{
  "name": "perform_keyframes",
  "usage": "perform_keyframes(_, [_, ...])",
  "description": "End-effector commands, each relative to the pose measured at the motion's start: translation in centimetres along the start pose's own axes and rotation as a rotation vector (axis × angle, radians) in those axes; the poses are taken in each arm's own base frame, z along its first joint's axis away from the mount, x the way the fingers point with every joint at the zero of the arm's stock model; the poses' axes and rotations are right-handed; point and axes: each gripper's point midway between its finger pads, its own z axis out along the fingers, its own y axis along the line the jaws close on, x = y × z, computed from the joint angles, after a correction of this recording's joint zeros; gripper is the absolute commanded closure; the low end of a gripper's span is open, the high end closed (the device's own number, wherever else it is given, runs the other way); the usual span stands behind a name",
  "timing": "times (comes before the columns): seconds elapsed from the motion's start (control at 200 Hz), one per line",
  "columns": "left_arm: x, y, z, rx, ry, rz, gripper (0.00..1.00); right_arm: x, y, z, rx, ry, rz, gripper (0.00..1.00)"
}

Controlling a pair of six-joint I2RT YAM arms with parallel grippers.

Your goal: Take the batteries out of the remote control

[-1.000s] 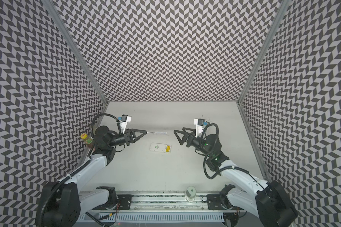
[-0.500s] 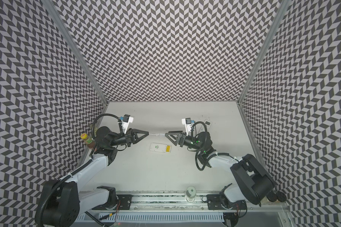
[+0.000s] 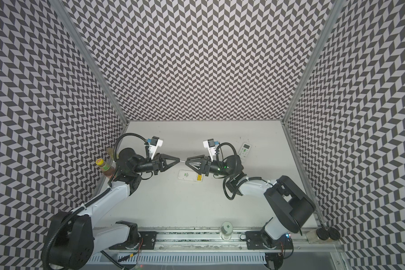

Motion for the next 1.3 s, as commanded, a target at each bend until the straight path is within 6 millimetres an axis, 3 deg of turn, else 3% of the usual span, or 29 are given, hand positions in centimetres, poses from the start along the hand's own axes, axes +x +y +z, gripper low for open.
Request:
perform_keyframes(0.0, [-0.5, -0.3, 0.2, 0.010, 0.008, 0.023, 1.00, 0.1, 2.1, 0.6, -0.087, 0.009, -0.054, 0.48])
perform_keyframes(0.285, [-0.5, 0.3, 0.1, -0.003, 0.005, 0.010, 1.00, 0.1, 3.0, 0.1, -0.097, 0.012, -0.088, 0.60])
perform_keyframes(0.506, [-0.7, 0.5, -0.1, -0.017, 0.001, 0.013, 1.00, 0.1, 2.8, 0.1, -0.087, 0.018, -0.090, 0.88])
perform_keyframes(0.646, [-0.8, 0.7, -0.1, -0.033, -0.003, 0.010, 1.00, -0.1, 2.0, -0.1, -0.052, 0.014, -0.097, 1.00])
perform_keyframes(0.781, [-0.9, 1.5, -0.2, -0.071, 0.008, 0.038, 0.57, -1.1, 1.5, -1.6, 0.016, -0.006, -0.134, 1.00])
perform_keyframes(0.901, [-1.3, 2.6, -0.2, -0.143, 0.038, 0.080, 0.32, -1.7, -0.7, -3.2, 0.184, 0.022, -0.211, 1.00])
perform_keyframes(1.067, [-1.6, 6.8, -1.1, -0.380, 0.099, 0.186, 0.11, -2.7, -2.1, -6.5, 0.431, 0.026, -0.337, 1.00])
perform_keyframes(1.182, [-1.0, 9.9, -1.6, -0.516, 0.166, 0.225, 0.09, -3.2, -2.5, -8.9, 0.548, 0.002, -0.393, 1.00])
perform_keyframes(1.297, [0.3, 11.5, -1.2, -0.551, 0.242, 0.291, 0.05, -3.2, -2.0, -10.4, 0.605, -0.001, -0.448, 1.00])
